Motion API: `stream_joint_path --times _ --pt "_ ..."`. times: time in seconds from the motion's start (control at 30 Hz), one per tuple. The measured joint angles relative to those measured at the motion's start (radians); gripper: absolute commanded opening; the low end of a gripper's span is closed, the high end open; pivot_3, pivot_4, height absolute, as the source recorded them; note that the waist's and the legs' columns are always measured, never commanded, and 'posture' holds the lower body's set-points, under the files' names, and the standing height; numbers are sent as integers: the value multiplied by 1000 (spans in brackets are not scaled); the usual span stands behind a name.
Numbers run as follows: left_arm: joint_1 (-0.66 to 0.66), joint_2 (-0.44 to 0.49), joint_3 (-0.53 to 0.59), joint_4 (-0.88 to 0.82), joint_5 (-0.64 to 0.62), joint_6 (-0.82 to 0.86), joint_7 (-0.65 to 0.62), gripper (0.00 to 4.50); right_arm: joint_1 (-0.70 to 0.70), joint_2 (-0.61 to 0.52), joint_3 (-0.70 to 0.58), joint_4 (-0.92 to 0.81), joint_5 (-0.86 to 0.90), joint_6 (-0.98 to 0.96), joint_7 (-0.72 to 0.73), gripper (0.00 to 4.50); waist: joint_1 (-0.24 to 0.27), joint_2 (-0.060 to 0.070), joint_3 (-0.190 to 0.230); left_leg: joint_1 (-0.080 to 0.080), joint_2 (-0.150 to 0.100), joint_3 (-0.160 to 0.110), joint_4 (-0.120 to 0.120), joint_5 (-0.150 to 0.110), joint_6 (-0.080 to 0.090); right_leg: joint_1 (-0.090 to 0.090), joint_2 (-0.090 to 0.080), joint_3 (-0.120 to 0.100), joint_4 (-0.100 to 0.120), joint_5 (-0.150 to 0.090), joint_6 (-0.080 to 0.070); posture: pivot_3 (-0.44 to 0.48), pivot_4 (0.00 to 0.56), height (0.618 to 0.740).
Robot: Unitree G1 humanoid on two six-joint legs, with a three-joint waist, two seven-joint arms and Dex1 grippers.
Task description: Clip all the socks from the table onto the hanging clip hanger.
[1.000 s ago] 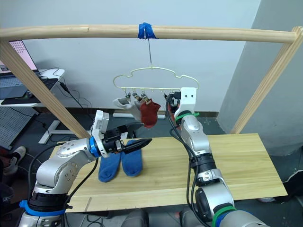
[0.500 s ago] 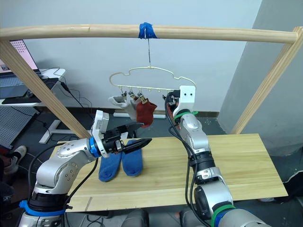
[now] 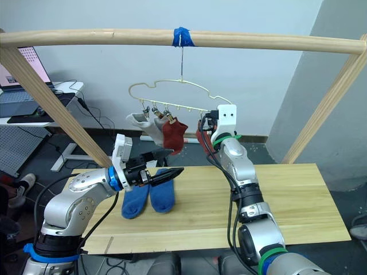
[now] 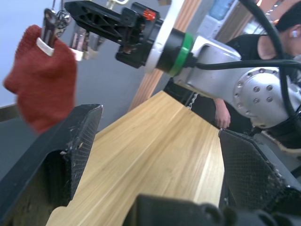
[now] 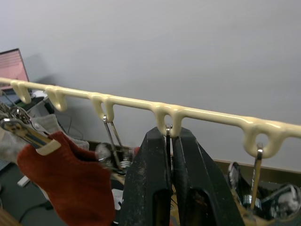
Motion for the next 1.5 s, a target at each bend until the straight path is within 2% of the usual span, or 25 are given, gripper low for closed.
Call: stream_joint_path --times 0.07,0.2,0.37,0.5,0.67,0.83,0.97,1.4,1.5 --pt "11 6 -46 98 93 -11 40 4500 32 -61 7 -80 15 63 66 17 4 1 0 0 0 1 0 0 0 0 0 0 0 0 0 37 115 740" --pt "-1 -61 -121 307 241 -109 123 4500 73 -124 7 -209 41 169 125 17 6 0 0 0 0 1 0 0 0 0 0 0 0 0 0 37 115 740" --pt "-115 -116 -187 543 416 -252 228 4500 100 -136 18 -284 57 245 139 17 10 0 0 0 0 1 1 0 0 0 1 1 0 0 0 -35 122 740" --pt "-213 -151 -229 835 550 -330 333 4500 111 -139 11 -334 62 289 123 17 -2 0 0 -1 0 2 0 0 0 -1 0 1 -2 0 0 -63 125 740" --pt "-280 -187 -219 1003 579 -400 365 4500 121 -142 -1 -369 71 320 107 17 -8 0 0 -2 0 1 1 0 0 0 0 0 -3 0 0 -81 124 740" --pt "-307 -203 -175 1083 566 -414 321 4500 131 -142 -3 -389 83 332 96 17 -16 0 -1 -2 0 1 1 0 0 1 0 0 -2 0 0 -80 124 740" --pt "-295 -211 -155 1074 542 -392 232 3755 130 -140 -5 -389 89 336 90 0 -20 0 -1 -2 0 1 1 0 0 1 0 0 -2 0 0 -75 123 740" --pt "-194 -193 -165 929 540 -383 88 78 104 -138 -6 -361 90 326 91 0 -32 0 -1 -2 0 0 1 0 0 1 0 -1 -2 0 0 -43 121 740" --pt "-156 -199 -184 873 537 -397 52 12 100 -139 -5 -348 90 319 96 0 -32 0 -1 -2 0 0 1 0 0 1 0 0 -3 0 0 -41 121 740"
